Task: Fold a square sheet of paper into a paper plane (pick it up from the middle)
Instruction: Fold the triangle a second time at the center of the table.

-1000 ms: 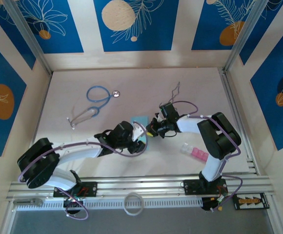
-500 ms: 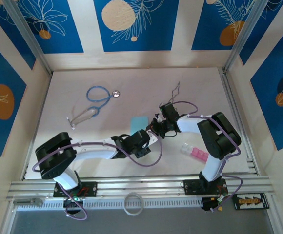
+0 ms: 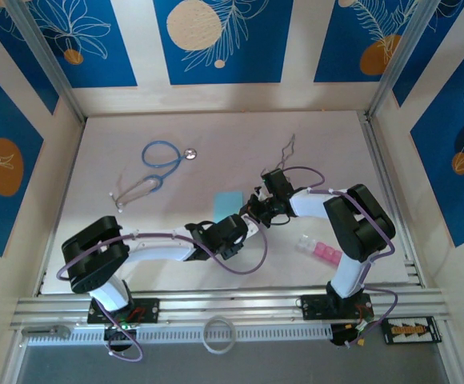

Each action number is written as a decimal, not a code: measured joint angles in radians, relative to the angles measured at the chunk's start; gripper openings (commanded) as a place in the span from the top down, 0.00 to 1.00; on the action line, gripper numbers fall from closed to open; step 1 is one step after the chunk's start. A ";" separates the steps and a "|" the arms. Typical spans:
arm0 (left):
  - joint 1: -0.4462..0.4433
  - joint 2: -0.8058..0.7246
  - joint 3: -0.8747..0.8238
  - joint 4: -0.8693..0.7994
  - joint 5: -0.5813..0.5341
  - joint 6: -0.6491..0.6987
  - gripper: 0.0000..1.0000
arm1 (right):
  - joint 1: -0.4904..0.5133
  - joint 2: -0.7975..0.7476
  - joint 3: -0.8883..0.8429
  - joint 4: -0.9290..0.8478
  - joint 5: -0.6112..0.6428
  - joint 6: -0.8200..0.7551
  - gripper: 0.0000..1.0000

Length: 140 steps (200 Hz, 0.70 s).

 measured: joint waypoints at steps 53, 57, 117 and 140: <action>0.015 0.000 0.024 -0.035 0.025 -0.050 1.00 | -0.008 -0.020 0.000 -0.019 0.006 -0.005 0.78; 0.021 0.000 0.030 -0.040 0.038 -0.061 1.00 | -0.009 -0.025 0.000 -0.021 0.010 -0.015 0.76; 0.177 -0.002 0.039 -0.028 0.310 -0.280 1.00 | -0.077 -0.238 -0.093 -0.067 0.122 -0.038 0.59; 0.221 -0.002 0.039 0.001 0.414 -0.358 1.00 | -0.094 -0.343 -0.163 -0.082 0.199 -0.052 0.62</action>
